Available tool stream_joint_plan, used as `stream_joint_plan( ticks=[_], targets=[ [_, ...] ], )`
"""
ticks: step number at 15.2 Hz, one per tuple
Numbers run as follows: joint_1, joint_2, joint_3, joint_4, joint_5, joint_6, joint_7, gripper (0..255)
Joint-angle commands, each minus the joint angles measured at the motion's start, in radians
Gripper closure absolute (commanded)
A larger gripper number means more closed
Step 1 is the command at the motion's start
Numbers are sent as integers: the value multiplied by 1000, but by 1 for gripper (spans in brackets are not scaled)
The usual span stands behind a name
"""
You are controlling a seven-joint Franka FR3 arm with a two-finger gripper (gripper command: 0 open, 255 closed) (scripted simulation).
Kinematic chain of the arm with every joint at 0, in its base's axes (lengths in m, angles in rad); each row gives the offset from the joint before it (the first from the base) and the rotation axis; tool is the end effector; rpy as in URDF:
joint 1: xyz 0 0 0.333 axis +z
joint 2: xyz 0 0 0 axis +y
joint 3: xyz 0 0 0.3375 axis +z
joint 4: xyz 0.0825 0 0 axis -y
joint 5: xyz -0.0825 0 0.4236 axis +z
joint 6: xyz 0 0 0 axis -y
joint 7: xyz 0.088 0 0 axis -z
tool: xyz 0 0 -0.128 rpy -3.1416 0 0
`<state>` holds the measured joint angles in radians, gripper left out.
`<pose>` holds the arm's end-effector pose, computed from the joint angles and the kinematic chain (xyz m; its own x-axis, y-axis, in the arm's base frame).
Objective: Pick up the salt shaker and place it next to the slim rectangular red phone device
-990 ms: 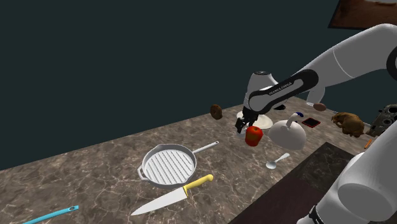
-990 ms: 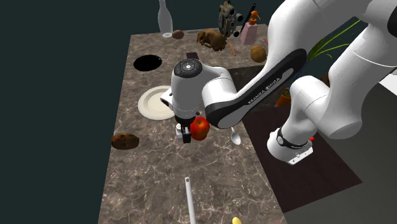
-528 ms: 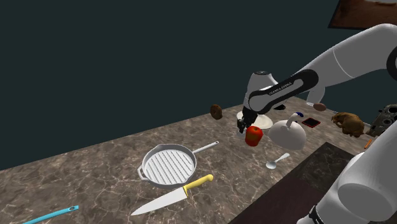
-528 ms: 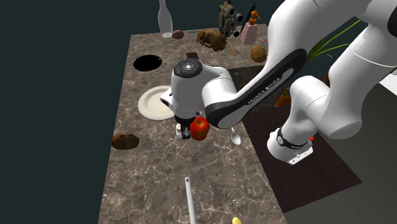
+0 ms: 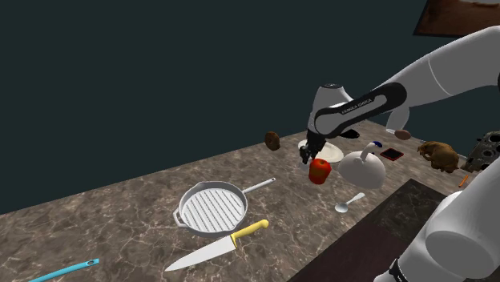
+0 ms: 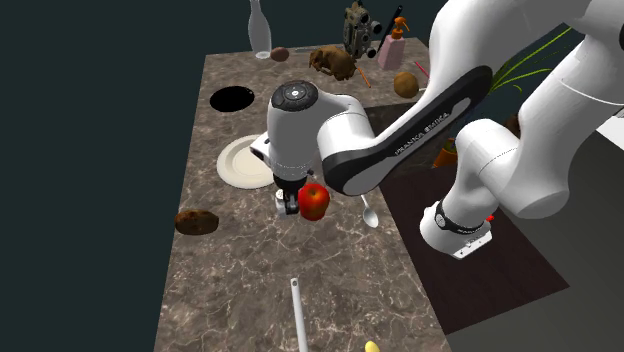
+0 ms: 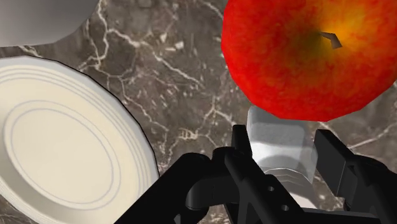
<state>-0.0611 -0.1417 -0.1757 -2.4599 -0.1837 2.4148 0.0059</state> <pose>0.4863 -0.1201 0.3315 0.9905 -0.1050 0.0891 -0.1145 -0.9874 0.1089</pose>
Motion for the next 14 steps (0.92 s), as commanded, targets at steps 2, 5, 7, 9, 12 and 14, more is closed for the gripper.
stream_joint_plan(
  ticks=[2, 5, 7, 9, 12, 14],
  targets=[
    [1, -28, 2, 18, 2, -46, -4, 255],
    [2, -53, 4, 37, 4, -90, -8, 255],
    [3, -68, 5, 51, 5, -119, -10, 255],
    [3, -82, 7, 66, 7, -147, -13, 255],
    [4, -100, 9, 90, 9, -190, -17, 255],
    [5, -112, 10, 107, 11, -219, -19, 255]
  ],
)
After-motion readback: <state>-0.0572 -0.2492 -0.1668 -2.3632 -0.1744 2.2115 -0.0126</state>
